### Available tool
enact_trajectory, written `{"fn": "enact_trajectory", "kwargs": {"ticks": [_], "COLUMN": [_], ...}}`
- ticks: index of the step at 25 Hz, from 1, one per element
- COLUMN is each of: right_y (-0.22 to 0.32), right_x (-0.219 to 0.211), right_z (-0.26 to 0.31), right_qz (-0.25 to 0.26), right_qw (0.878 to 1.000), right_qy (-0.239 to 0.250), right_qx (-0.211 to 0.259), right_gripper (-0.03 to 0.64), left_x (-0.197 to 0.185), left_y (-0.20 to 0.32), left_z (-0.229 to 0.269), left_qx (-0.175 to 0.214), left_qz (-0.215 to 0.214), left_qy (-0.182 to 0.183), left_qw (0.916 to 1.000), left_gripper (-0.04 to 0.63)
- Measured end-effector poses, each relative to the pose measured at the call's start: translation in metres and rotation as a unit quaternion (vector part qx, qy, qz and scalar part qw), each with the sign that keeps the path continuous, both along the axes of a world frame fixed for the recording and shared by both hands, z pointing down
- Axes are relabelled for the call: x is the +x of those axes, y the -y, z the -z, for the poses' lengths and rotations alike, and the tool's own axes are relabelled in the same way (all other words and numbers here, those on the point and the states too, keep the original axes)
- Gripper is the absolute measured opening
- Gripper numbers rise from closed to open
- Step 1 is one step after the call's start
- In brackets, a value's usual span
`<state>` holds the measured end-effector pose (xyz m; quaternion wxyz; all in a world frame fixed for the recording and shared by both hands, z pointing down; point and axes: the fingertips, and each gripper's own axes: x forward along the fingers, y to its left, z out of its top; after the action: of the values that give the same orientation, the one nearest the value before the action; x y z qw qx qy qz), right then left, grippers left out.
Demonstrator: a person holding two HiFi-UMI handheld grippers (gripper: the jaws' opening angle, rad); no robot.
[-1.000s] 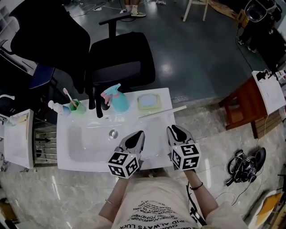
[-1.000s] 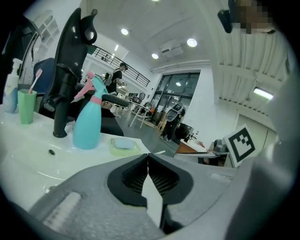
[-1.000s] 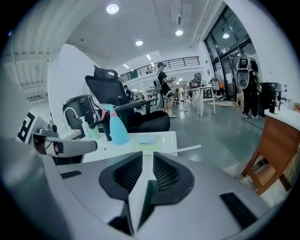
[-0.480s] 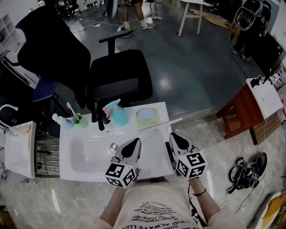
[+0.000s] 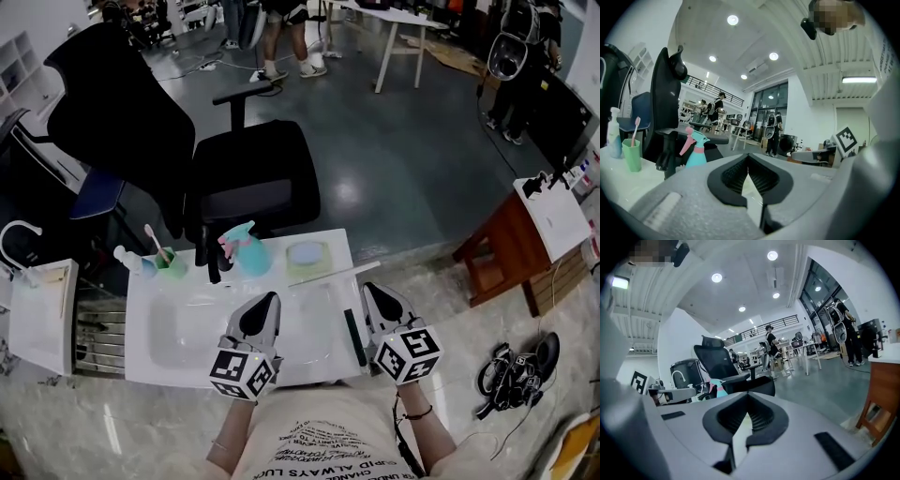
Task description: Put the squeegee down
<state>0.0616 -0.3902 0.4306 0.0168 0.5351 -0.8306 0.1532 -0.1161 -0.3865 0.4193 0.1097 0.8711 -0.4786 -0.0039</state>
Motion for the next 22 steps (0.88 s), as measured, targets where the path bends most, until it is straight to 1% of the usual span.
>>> {"fn": "enact_trajectory", "kwargs": {"ticks": [5, 9, 22], "right_y": [0.004, 0.005, 0.007], "right_x": [0.006, 0.008, 0.017], "right_z": [0.017, 0.022, 0.031], "right_qz": [-0.006, -0.007, -0.02], "right_qw": [1.0, 0.999, 0.999], "right_qy": [0.014, 0.02, 0.021], "right_qx": [0.02, 0.026, 0.039], "right_gripper": [0.003, 0.003, 0.003], "left_x": [-0.009, -0.015, -0.018], "left_y": [0.001, 0.001, 0.001], "left_z": [0.01, 0.014, 0.017], "left_qx": [0.016, 0.024, 0.029], "left_qz": [0.016, 0.025, 0.037], "left_qy": [-0.003, -0.004, 0.0], "left_qw": [0.9997, 0.9994, 0.9989], "left_gripper": [0.023, 0.023, 0.023]}}
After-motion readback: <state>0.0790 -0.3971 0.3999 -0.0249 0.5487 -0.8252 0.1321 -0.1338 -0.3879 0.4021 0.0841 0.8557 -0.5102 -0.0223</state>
